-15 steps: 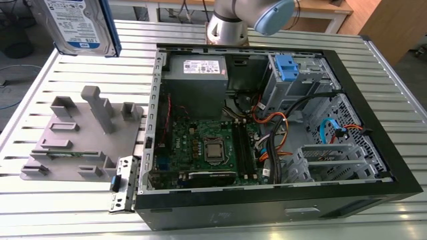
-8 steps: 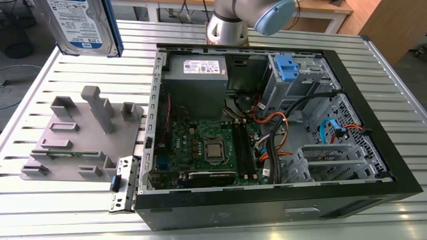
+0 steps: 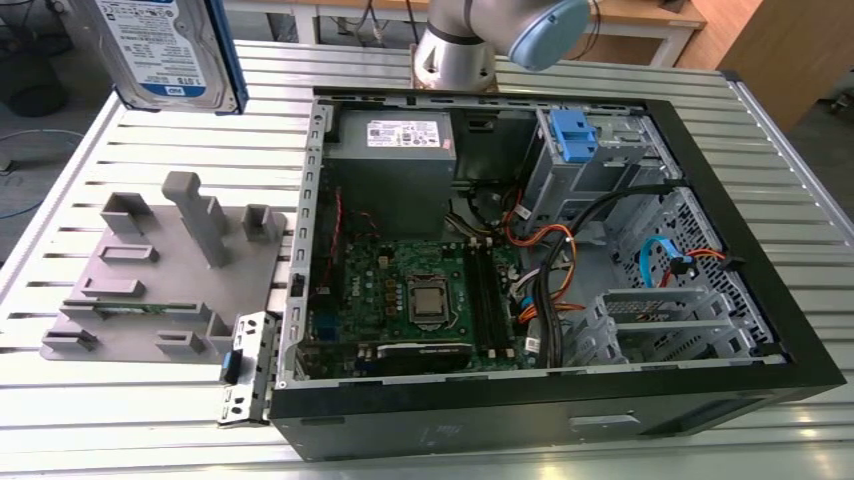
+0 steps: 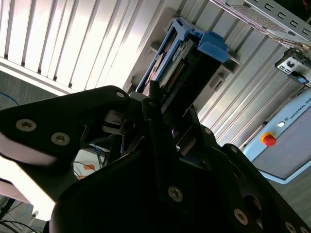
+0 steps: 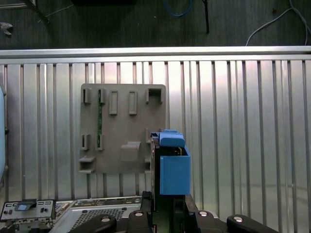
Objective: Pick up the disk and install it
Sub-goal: 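Pick up the disk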
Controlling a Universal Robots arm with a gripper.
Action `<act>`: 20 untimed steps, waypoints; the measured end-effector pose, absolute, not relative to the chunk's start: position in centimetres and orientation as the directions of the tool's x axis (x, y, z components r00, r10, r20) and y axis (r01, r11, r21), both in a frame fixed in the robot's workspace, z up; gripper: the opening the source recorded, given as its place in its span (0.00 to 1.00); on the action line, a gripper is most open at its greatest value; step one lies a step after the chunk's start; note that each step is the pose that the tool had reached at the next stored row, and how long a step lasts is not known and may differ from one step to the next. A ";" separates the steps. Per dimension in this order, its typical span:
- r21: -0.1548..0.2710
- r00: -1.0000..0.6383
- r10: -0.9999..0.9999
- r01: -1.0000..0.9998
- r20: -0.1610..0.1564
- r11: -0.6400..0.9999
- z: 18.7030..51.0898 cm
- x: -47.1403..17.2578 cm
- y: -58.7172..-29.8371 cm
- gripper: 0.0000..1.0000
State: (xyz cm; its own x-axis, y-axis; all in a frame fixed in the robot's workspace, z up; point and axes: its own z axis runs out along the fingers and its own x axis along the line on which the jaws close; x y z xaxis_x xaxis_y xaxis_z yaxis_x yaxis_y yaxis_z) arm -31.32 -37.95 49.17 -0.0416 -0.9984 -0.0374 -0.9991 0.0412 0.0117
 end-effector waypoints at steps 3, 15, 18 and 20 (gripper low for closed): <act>0.012 -0.042 -0.998 -0.999 -0.037 0.041 49.2 -31.2 -38.0 0.35; 0.012 -0.042 -0.998 -0.999 -0.037 0.041 49.2 -30.8 -38.0 0.35; 0.012 -0.042 -0.998 -0.999 -0.037 0.041 49.2 -30.7 -38.0 0.35; 0.012 -0.042 -0.998 -0.999 -0.037 0.041 49.2 -30.6 -38.0 0.35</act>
